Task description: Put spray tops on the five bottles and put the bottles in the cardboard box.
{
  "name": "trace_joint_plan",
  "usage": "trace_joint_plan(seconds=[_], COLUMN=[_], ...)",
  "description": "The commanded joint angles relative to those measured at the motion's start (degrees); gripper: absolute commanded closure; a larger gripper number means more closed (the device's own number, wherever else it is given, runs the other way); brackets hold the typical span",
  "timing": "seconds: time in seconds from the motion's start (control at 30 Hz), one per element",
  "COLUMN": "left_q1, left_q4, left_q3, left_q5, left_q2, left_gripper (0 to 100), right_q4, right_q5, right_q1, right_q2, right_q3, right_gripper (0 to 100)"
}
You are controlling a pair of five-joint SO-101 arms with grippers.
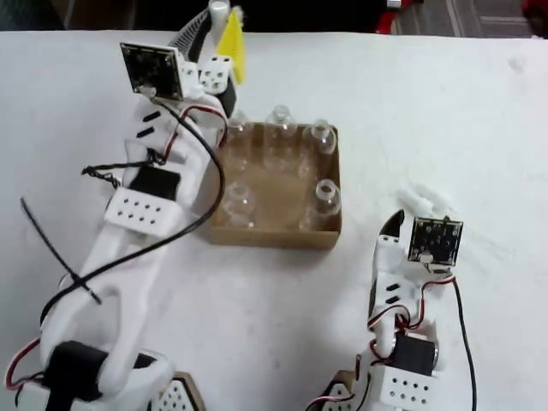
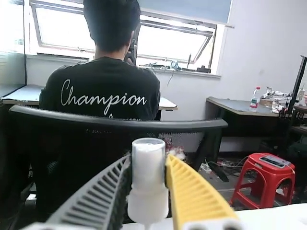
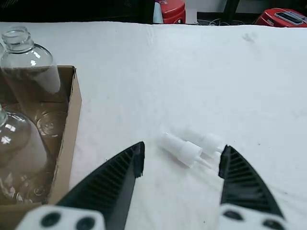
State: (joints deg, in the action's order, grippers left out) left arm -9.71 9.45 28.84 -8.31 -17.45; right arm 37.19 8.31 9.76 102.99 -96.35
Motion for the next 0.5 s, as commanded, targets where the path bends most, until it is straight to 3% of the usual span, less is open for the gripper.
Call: trace_joint_plan(seconds=[0.0,0.47], left_q1=[-0.57,-0.57], left_q4=[1.49,1.67], left_q3=[-5.89,-0.88], left_q5=[0.18,0.18], left_q2=[2.86,5.76], left_gripper=[95,95], right_q4=[-1.45,-1.45], right_q5=[0.70,0.88], right_q1=[-0.13,-0.04], right_q2=[0.22,0.22], right_q3=[-0.53,-0.53], right_gripper=[76.9,76.9])
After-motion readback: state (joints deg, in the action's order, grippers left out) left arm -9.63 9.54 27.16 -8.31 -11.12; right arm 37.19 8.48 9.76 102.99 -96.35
